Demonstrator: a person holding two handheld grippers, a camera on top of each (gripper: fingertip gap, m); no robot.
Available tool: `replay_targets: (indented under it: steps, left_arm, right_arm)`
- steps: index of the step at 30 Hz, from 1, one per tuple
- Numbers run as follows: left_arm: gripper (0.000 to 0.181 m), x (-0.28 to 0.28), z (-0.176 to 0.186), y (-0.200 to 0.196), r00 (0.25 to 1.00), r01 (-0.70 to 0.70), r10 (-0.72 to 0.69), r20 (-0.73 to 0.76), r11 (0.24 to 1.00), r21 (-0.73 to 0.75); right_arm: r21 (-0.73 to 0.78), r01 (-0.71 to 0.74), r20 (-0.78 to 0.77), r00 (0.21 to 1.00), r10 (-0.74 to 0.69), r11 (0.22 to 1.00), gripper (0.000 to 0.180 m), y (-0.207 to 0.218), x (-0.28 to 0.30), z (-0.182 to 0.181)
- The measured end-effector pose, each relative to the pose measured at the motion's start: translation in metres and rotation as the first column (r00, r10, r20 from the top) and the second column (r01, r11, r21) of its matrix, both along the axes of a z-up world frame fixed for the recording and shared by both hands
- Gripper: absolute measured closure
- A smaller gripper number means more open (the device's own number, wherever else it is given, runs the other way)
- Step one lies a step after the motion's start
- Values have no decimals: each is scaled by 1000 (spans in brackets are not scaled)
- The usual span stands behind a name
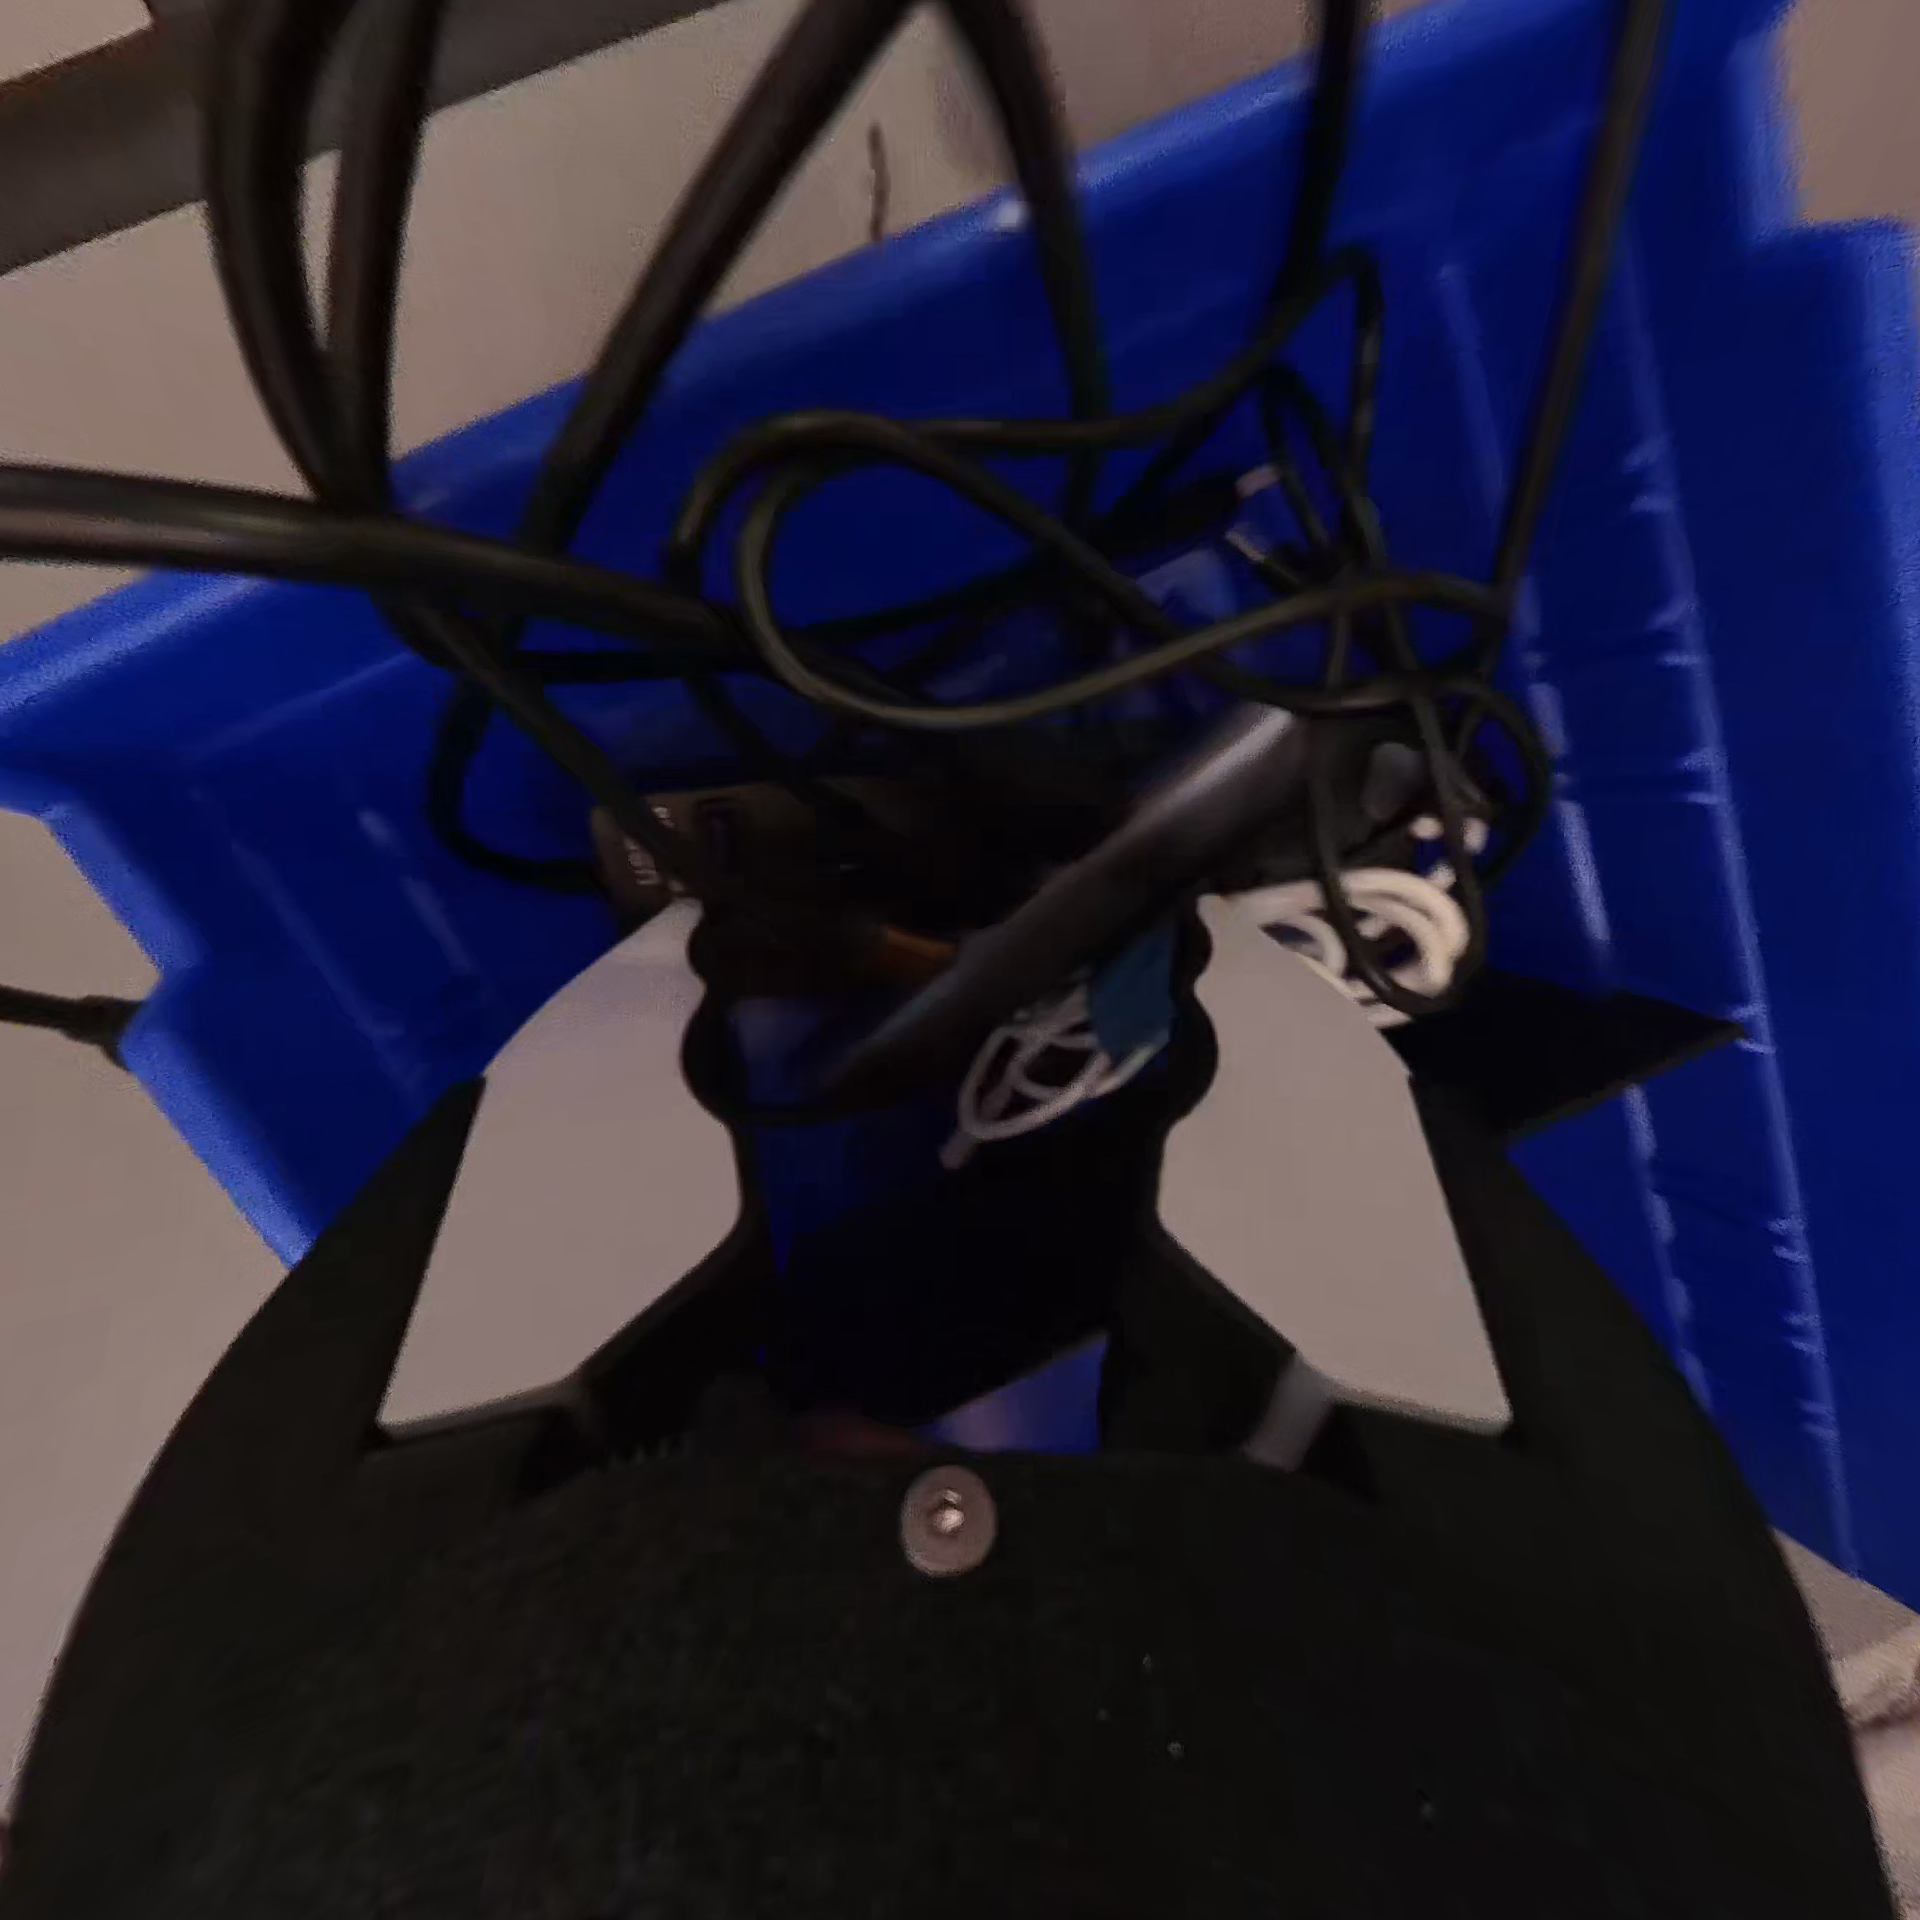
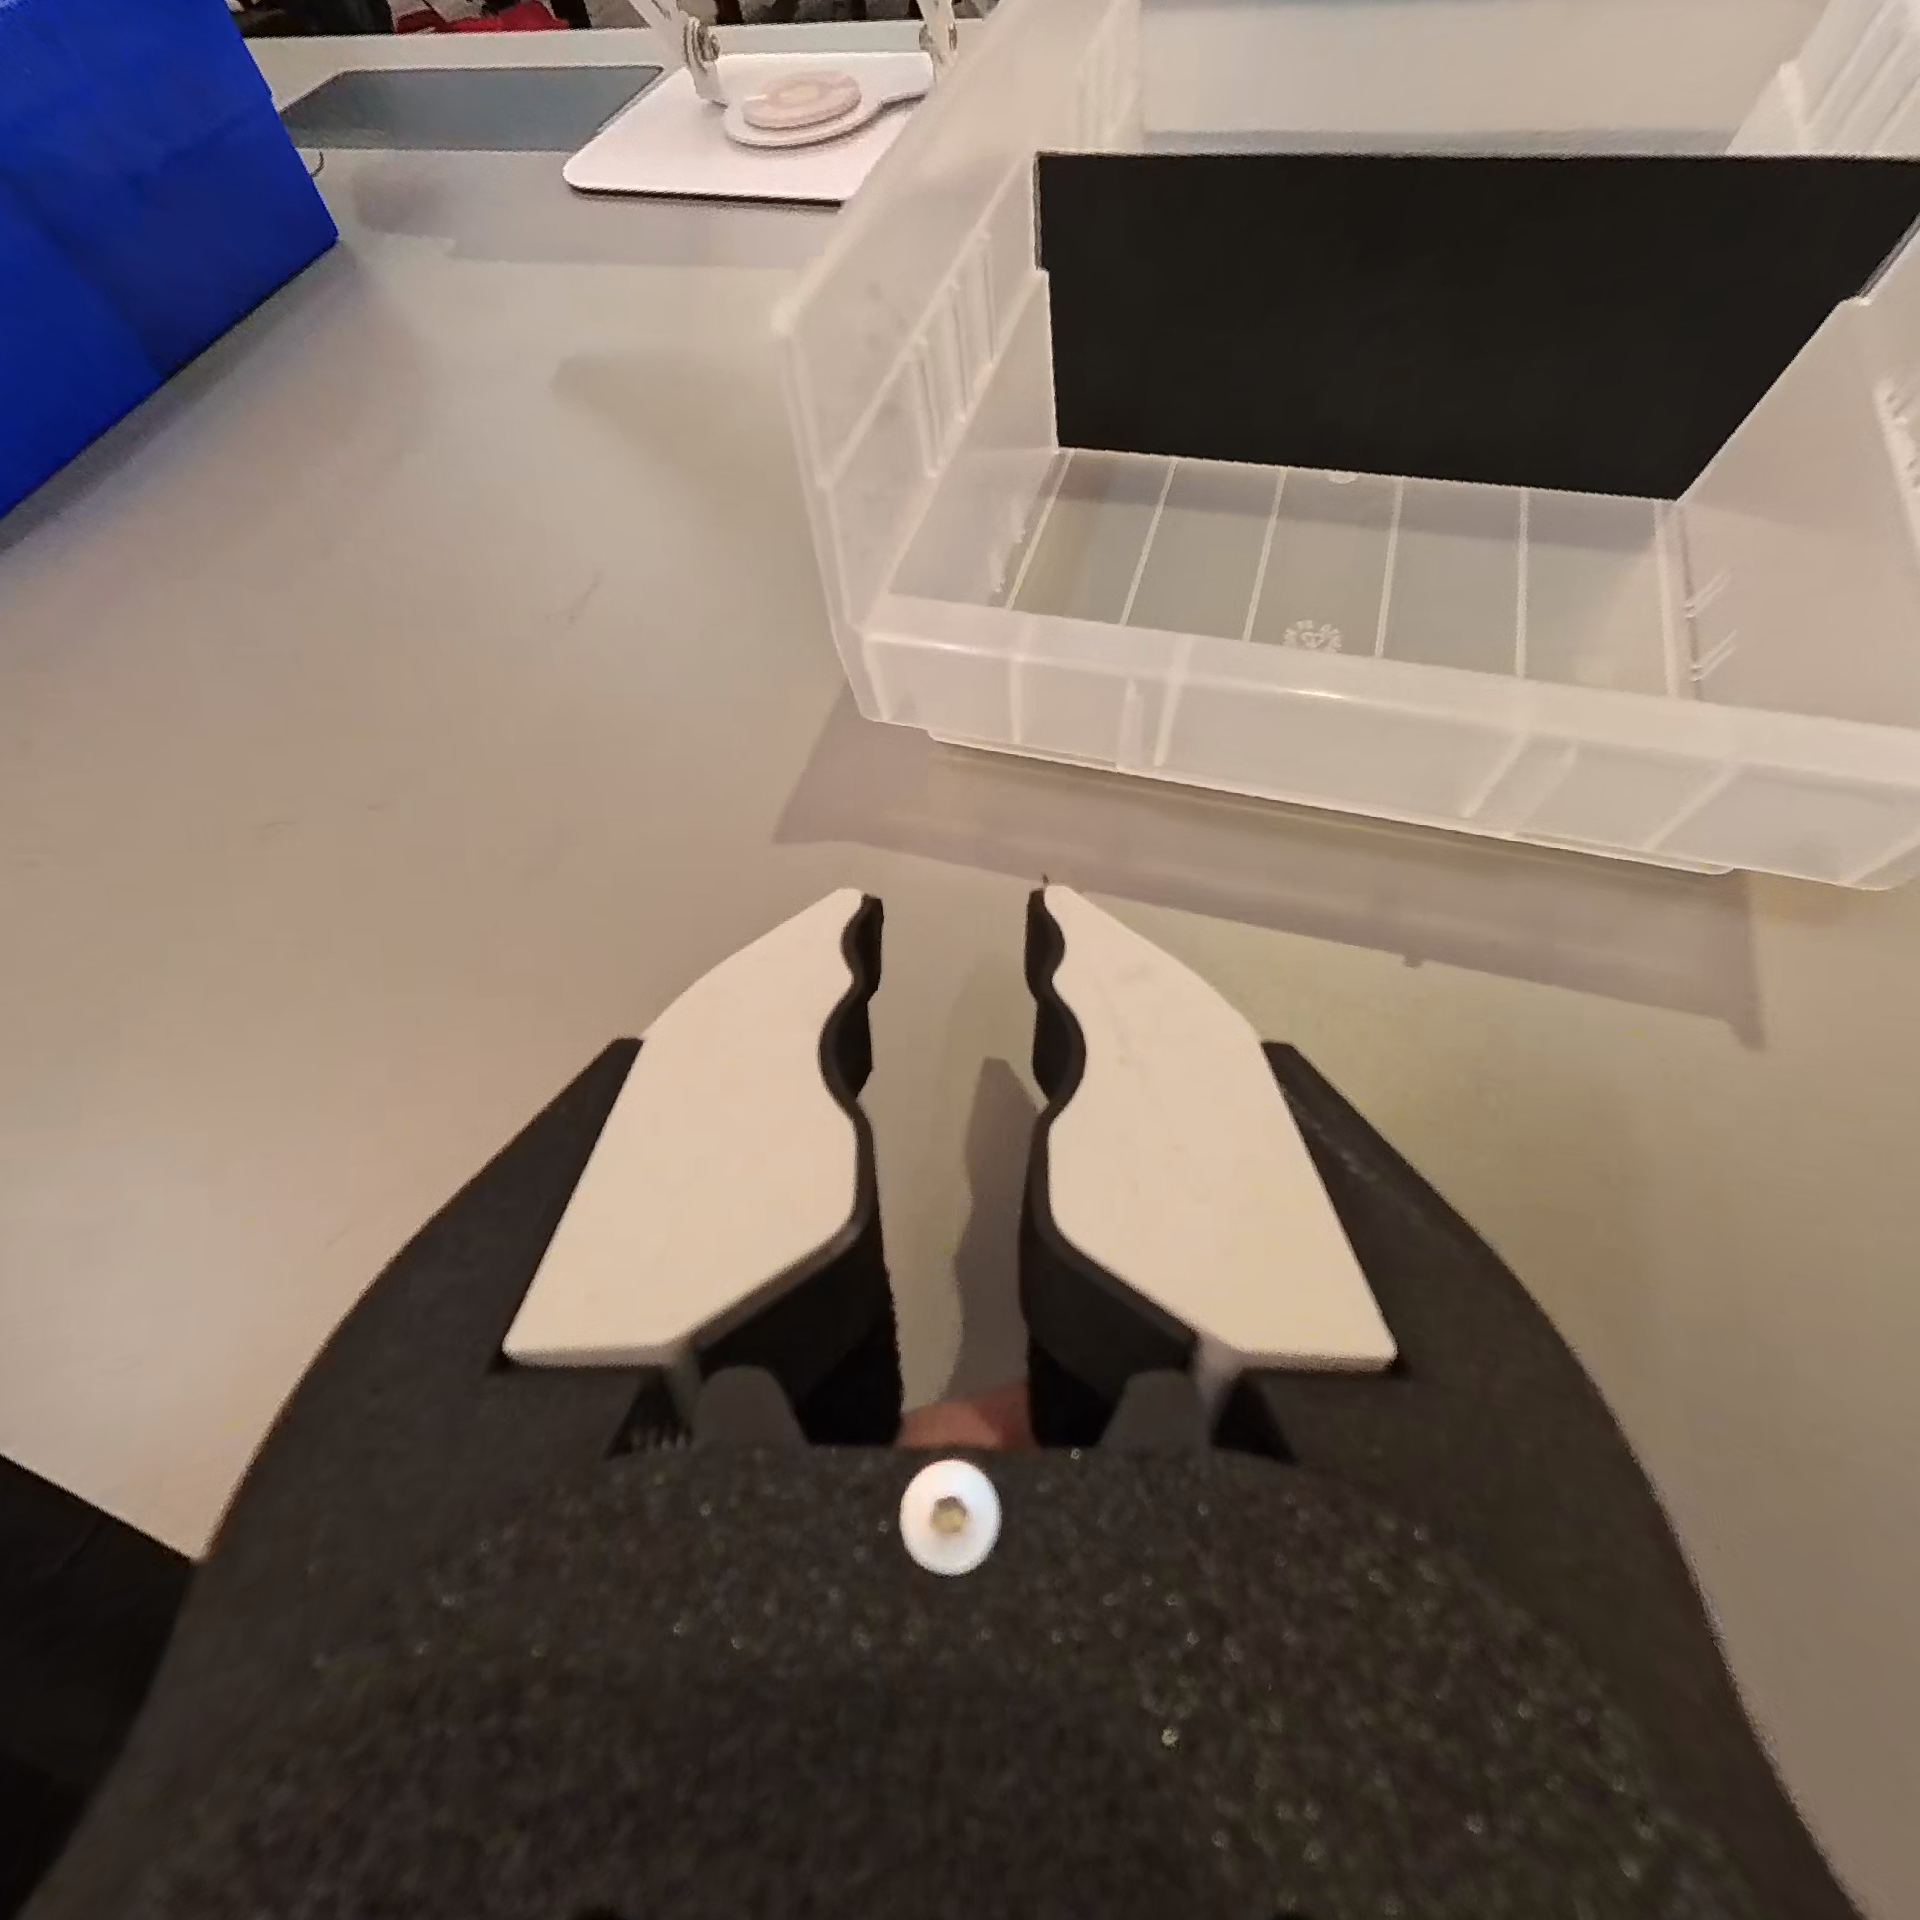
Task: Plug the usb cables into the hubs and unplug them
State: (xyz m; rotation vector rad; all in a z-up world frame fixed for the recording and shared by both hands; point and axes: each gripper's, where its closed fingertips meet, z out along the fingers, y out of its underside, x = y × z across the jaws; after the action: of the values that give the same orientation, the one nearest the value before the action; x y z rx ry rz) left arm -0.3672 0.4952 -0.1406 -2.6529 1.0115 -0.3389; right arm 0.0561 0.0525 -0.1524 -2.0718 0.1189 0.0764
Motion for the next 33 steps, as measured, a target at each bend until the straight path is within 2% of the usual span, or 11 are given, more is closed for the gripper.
replay_targets:
  steps: [4,5,7,10,14,18,21,24,31,33]
  left_arm:
    - [109,8,-7,2,998,32,-26,56,995,-97]
    - [115,9,-6,-1,996,51,-43,73,993,-110]
    - [142,11,-2,-8,991,81,-65,118,988,-135]
    - [169,9,14,-15,974,185,-181,134,983,-16]
    - [171,12,39,-29,938,319,-336,83,933,168]
    - [172,15,95,-25,946,304,-323,-13,875,377]
    - [173,30,154,-29,936,334,-339,-93,772,541]
    - [174,53,215,-43,923,371,-336,-190,637,676]
    - [174,133,343,-121,884,386,-377,-278,252,887]
    - [174,155,358,-147,863,384,-425,-273,201,901]
  right_arm:
    - [-18,-9,-10,1000,9,1000,153,0,-1,-3]
    - [-25,-11,-11,1000,11,1000,153,0,-1,-4]
    - [-31,-8,-14,1000,8,999,153,1,-1,-5]
    - [-37,-6,-25,1000,6,999,153,1,0,-6]
    - [-55,-10,-46,999,8,998,153,1,0,-9]
    - [-57,-6,-61,998,2,998,154,2,1,-9]
    - [-54,-6,-57,998,3,999,154,2,1,-9]
    - [-49,-6,-44,999,4,999,154,1,0,-8]
    - [6,-9,25,1000,9,1000,154,1,-1,2]
    - [7,-16,51,999,16,1000,154,1,-3,2]
